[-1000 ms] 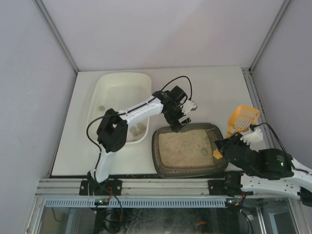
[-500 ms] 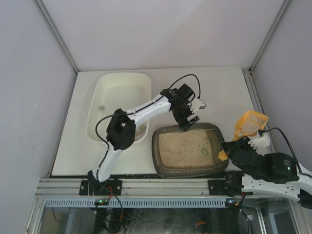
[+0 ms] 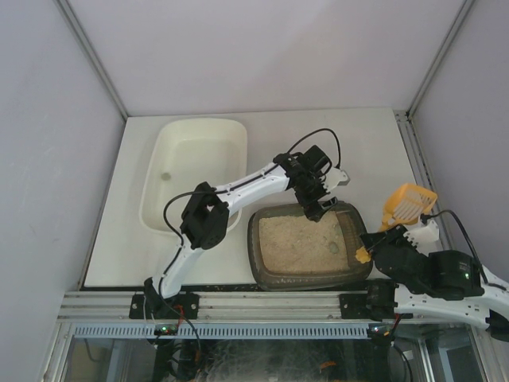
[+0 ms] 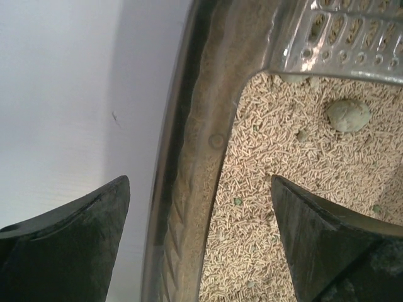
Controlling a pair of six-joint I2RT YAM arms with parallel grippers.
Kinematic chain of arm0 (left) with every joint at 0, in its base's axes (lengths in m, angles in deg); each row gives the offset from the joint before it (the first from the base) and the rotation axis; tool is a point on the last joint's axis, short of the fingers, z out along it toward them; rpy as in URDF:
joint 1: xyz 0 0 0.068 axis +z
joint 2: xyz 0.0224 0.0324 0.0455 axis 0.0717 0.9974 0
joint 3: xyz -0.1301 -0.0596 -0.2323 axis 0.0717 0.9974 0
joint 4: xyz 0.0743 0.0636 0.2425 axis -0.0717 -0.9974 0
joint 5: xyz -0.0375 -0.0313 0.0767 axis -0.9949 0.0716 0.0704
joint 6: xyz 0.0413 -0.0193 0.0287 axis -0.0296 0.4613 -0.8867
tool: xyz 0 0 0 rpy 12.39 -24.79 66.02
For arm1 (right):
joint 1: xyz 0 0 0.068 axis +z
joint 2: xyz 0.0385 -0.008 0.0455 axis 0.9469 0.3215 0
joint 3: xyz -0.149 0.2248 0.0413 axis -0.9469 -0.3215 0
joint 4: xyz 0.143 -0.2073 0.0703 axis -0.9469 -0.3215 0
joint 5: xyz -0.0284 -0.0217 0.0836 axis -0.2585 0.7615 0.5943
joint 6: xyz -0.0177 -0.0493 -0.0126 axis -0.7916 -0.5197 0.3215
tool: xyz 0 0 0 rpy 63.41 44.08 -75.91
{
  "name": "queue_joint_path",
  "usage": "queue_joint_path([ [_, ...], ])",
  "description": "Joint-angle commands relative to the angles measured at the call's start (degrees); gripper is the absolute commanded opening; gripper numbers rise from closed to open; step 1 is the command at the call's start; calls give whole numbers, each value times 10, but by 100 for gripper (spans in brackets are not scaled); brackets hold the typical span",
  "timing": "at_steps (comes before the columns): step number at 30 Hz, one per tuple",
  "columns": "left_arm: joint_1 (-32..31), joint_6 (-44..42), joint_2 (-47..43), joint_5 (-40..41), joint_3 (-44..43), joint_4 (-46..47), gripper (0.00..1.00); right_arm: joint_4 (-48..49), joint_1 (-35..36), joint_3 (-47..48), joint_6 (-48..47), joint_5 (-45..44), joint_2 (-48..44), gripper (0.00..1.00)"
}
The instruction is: Clean the litter box
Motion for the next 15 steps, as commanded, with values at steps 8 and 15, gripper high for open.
queue_joint_path([
  [8,3,55,-9,-6,9,104,79,-19,3,-4,15,-20,-45,0],
  [15,3,63,5,-13,3,115,56,-27,2,-5,17,-23,-60,0],
])
